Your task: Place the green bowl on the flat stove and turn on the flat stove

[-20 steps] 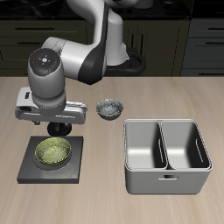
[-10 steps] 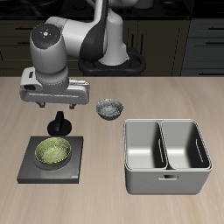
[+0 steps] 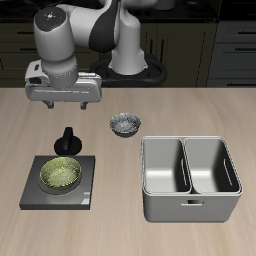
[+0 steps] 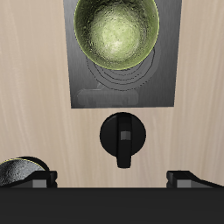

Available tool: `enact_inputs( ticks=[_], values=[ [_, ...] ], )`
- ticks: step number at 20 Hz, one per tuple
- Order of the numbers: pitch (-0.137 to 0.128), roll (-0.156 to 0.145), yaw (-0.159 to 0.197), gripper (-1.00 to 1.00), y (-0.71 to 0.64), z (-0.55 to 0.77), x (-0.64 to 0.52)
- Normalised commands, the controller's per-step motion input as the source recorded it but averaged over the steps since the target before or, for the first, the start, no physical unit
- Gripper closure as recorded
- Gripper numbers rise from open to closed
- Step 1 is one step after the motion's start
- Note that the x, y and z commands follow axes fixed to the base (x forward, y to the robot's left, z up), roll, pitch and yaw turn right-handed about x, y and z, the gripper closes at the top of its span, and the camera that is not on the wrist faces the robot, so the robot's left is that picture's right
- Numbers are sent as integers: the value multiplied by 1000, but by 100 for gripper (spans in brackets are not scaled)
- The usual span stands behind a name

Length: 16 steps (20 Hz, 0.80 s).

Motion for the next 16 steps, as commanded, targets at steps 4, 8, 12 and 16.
enact_inputs(
  ticks=[4, 8, 12, 16],
  values=[
    [-25, 31, -3, -100, 71, 52, -250],
    [-94, 36, 41, -100, -12, 157, -314],
    [-61, 9, 8, -100, -31, 90, -205],
    [-76, -4, 12, -100, -102, 64, -193]
  ],
)
